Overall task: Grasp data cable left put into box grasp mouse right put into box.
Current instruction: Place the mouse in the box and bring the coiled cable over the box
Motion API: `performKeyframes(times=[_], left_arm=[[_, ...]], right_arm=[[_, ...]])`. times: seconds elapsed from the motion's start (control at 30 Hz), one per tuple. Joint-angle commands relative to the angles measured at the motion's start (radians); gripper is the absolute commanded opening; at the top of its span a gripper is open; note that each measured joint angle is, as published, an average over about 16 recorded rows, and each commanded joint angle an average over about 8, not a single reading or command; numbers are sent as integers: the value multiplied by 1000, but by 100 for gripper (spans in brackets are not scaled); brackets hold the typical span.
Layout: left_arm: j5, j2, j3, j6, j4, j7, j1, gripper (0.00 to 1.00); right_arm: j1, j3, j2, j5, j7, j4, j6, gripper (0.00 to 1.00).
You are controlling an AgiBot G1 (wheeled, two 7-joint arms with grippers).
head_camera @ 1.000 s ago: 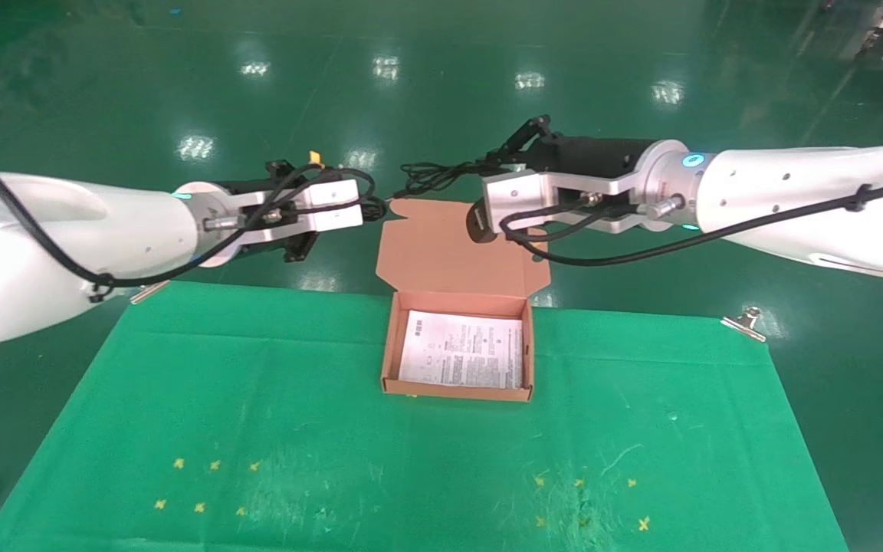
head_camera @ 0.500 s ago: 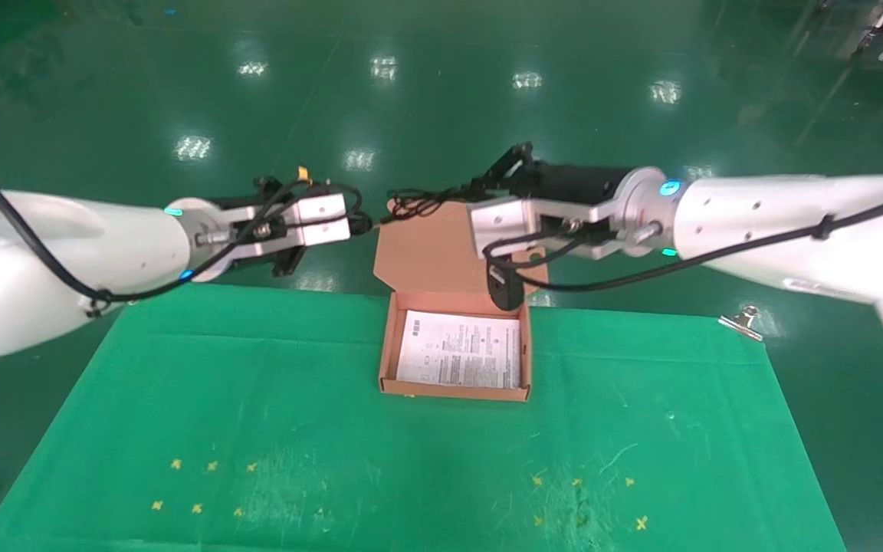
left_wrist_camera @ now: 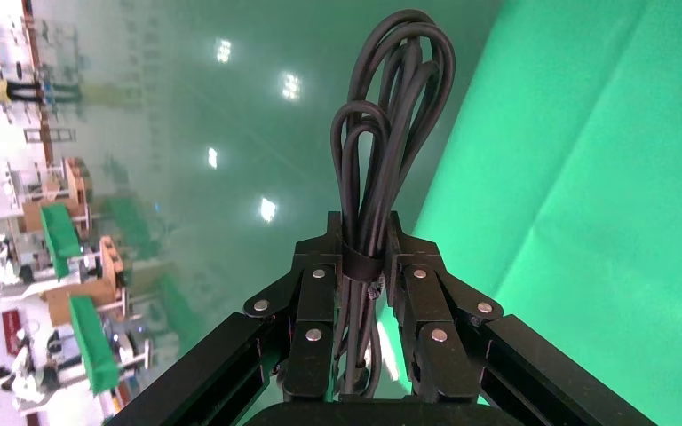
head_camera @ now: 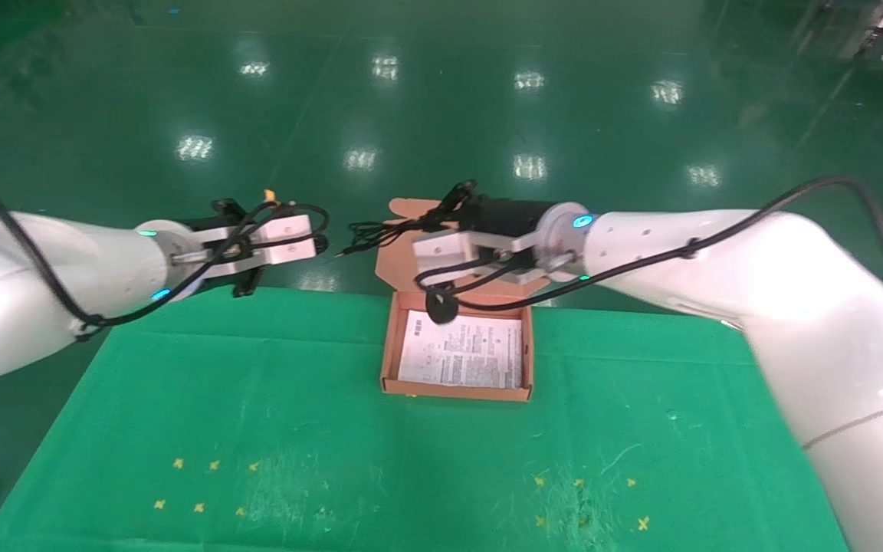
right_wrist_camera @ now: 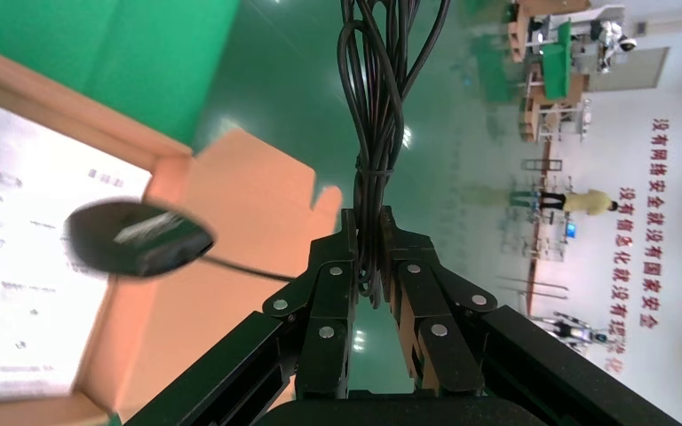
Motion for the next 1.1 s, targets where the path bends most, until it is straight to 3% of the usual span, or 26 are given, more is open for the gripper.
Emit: performKeyframes(times=[0.03,0.37,0.83,0.87,1.1], left_arm=[[10,-9,-1,16,-15,-10,3,0],[27,-22,1,57,-43,-29,5,0],[26,-22,2,56,-43,-31,5,0],[26,-22,2,56,-43,-31,5,0],[27,-23,3,58,-44,-31,5,0]], right_arm=[[1,-8,-16,17,-26,-32,10,0],[-17,-113,-23,170,-38,-127,57,0],[-32,-231,-28,348,186,-365,142,0],[-31,-245,-29,351,199,-369,142,4],[-19,-320,-30,360,247,-380,124,91]])
